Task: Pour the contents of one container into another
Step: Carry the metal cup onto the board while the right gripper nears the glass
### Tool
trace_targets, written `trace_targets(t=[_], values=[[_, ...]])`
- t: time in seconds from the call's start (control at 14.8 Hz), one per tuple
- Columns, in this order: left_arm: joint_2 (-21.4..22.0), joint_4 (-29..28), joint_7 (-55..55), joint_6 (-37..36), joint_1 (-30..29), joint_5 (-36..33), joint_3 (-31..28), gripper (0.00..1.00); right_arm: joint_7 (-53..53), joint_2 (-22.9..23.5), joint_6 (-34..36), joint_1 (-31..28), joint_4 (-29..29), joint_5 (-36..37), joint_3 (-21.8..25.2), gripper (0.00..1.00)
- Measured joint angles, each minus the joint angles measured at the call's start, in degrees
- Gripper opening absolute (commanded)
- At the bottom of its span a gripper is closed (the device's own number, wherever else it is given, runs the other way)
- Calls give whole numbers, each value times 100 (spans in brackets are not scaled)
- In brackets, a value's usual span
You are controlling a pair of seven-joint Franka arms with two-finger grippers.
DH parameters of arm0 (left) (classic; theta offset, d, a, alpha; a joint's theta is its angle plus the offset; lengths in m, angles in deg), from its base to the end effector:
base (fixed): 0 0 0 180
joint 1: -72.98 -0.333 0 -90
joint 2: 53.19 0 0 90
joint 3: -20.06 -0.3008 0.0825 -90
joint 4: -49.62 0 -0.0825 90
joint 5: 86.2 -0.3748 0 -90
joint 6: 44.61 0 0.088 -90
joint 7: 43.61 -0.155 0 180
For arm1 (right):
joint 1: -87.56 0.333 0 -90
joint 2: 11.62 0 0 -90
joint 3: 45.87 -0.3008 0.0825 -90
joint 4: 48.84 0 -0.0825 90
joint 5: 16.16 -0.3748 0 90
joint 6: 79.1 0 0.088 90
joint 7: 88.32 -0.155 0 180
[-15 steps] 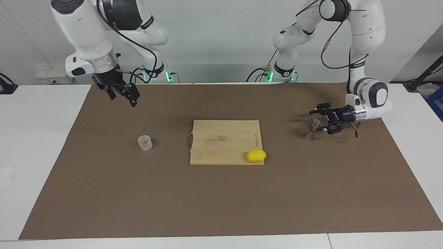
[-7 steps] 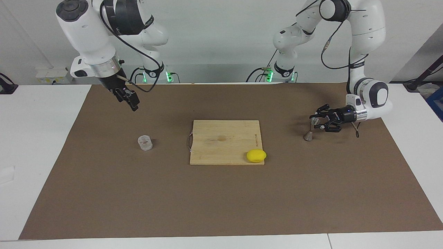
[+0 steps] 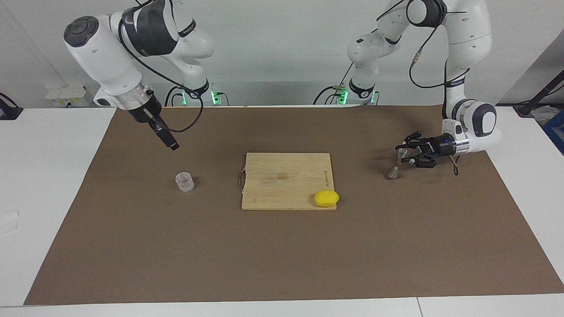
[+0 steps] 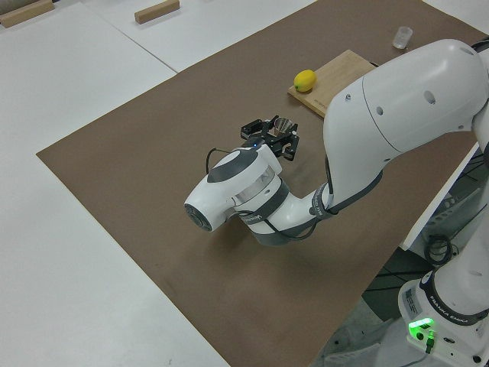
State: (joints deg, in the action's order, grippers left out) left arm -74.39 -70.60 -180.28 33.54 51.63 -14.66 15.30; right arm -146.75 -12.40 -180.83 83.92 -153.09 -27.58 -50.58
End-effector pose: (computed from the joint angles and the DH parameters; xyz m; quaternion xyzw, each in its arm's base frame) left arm 0.4976 0.0639 0.2618 0.5646 -0.4602 0.4690 0.4995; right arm 0.5454 0.0368 0.4727 -0.8625 0.4966 0.0610 0.0763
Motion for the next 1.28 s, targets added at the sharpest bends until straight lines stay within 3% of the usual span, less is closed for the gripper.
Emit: trace_targets(t=[0.27, 0.88, 1.28], values=[[0, -1, 391, -59, 340, 253, 76, 30, -528, 83, -292, -340, -488, -400, 11, 100], [22, -137, 902, 16, 1910, 1429, 97, 31, -536, 950, -911, -979, -971, -1404, 31, 100], [389, -457, 929, 1074, 3111, 2558, 110, 32, -241, 1275, -1173, -1112, -1151, -1620, 30, 100]])
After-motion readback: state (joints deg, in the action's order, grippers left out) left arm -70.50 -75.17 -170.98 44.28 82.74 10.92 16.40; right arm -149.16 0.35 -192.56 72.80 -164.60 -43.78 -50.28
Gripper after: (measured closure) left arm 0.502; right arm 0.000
